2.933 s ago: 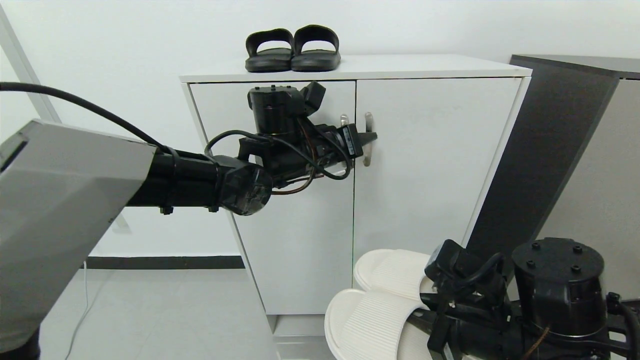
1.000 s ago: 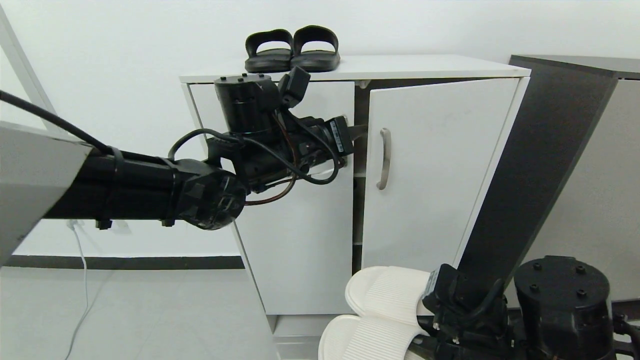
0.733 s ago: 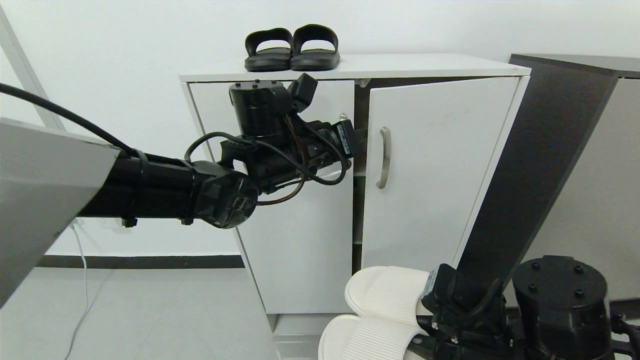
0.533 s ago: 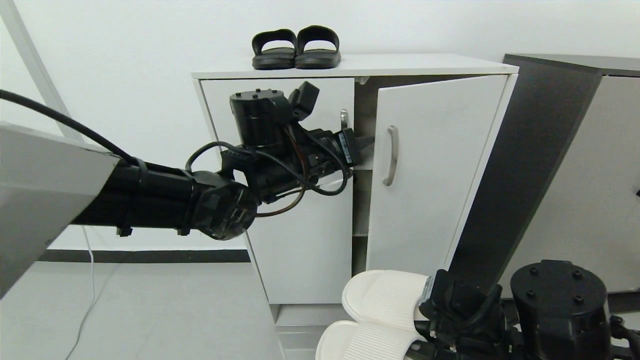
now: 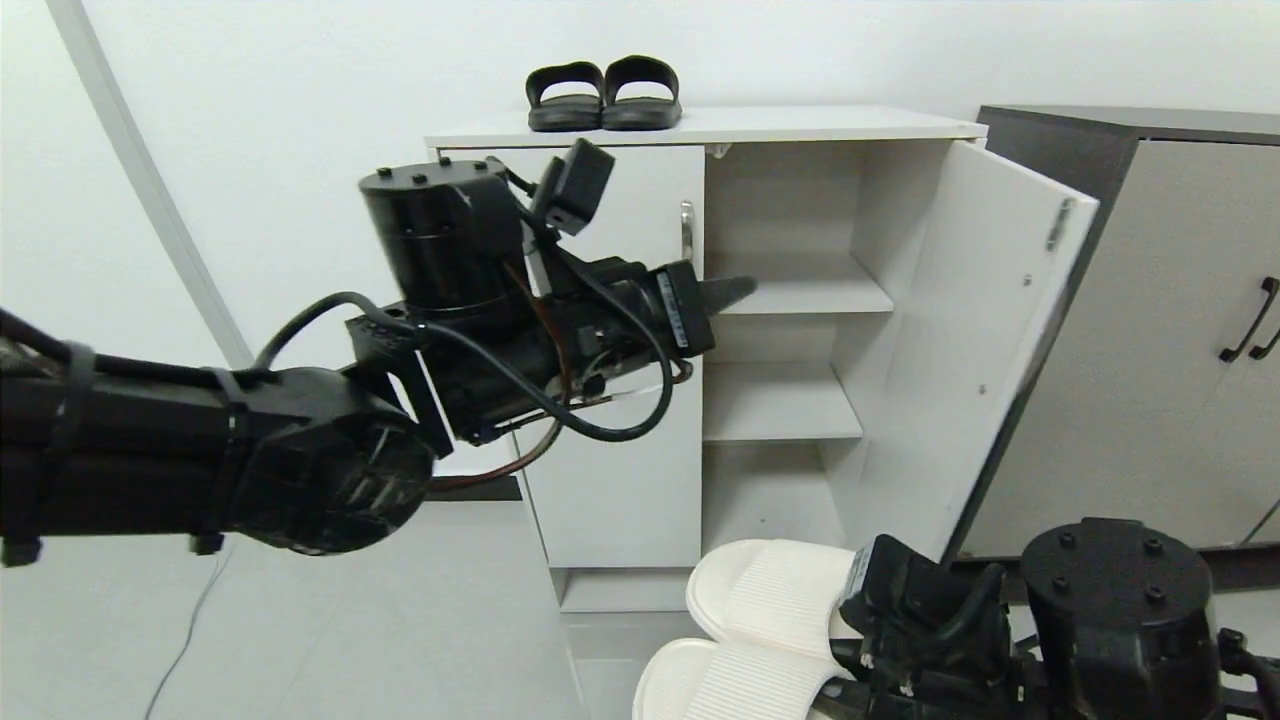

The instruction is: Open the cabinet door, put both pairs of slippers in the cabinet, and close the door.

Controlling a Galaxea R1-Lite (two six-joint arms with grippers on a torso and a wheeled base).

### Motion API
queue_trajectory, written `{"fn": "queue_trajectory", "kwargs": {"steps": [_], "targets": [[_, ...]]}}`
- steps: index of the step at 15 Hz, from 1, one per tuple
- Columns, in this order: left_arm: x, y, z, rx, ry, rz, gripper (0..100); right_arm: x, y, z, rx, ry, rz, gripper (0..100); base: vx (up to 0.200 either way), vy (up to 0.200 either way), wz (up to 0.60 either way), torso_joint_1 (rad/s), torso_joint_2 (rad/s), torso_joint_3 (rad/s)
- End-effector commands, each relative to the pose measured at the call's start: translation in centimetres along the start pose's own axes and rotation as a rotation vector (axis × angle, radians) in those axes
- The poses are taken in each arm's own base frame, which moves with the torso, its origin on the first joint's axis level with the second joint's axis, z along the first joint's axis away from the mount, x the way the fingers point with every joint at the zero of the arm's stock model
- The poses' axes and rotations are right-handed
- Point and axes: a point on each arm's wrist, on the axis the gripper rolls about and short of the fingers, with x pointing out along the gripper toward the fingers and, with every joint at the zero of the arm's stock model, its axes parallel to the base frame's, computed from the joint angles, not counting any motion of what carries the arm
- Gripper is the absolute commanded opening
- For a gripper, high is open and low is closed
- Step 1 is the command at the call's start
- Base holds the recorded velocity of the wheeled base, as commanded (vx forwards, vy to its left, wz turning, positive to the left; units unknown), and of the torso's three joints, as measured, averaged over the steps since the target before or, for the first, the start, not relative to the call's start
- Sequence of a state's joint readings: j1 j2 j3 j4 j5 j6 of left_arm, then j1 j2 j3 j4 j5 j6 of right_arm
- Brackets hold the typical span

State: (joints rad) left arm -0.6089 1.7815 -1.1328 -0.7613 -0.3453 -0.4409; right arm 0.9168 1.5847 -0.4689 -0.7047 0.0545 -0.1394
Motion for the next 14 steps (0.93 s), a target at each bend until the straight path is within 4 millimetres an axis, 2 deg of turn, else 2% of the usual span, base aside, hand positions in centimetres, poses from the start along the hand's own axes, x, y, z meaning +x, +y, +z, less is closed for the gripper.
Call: {"fn": "queue_trajectory", "kwargs": {"steps": [1, 3, 5, 6, 7, 8, 11, 14], "targets": [[-6.1, -0.1, 2.7, 0.028, -0.075, 0.081, 0, 0.1, -0.6, 0.2, 0.010, -0.007, -0.022, 0, 0.000, 0.000, 0.00, 0.000, 0.00, 0.000], [-12.2, -0.8, 3.9, 0.065, -0.143, 0.166, 0, 0.1, -0.9, 0.4, 0.014, -0.014, -0.037, 0, 0.000, 0.000, 0.00, 0.000, 0.00, 0.000], [-17.5, -1.8, 4.1, 0.114, -0.193, 0.266, 0, 0.1, -1.1, 0.8, 0.015, -0.030, -0.048, 0, 0.000, 0.000, 0.00, 0.000, 0.00, 0.000], [-21.2, -2.6, 3.3, 0.120, -0.205, 0.359, 0, 0.0, -1.4, 1.0, 0.018, -0.037, -0.061, 0, 0.000, 0.000, 0.00, 0.000, 0.00, 0.000], [-22.5, -2.7, 2.7, 0.117, -0.206, 0.409, 0, 0.0, -1.6, 1.0, 0.021, -0.038, -0.069, 0, 0.000, 0.000, 0.00, 0.000, 0.00, 0.000], [-25.4, -3.3, 0.5, 0.138, -0.189, 0.511, 0, 0.1, -2.2, 1.1, 0.029, -0.042, -0.086, 0, 0.000, 0.000, 0.00, 0.000, 0.00, 0.000], [-29.4, -5.5, -3.8, 0.267, -0.172, 0.622, 0, 0.4, -2.4, 1.3, 0.044, -0.043, -0.094, 0, 0.000, 0.000, 0.00, 0.000, 0.00, 0.000], [-31.7, -7.1, -7.7, 0.232, -0.128, 0.640, 0, 0.6, -2.6, 1.7, 0.059, -0.054, -0.131, 0, 0.000, 0.000, 0.00, 0.000, 0.00, 0.000]]}}
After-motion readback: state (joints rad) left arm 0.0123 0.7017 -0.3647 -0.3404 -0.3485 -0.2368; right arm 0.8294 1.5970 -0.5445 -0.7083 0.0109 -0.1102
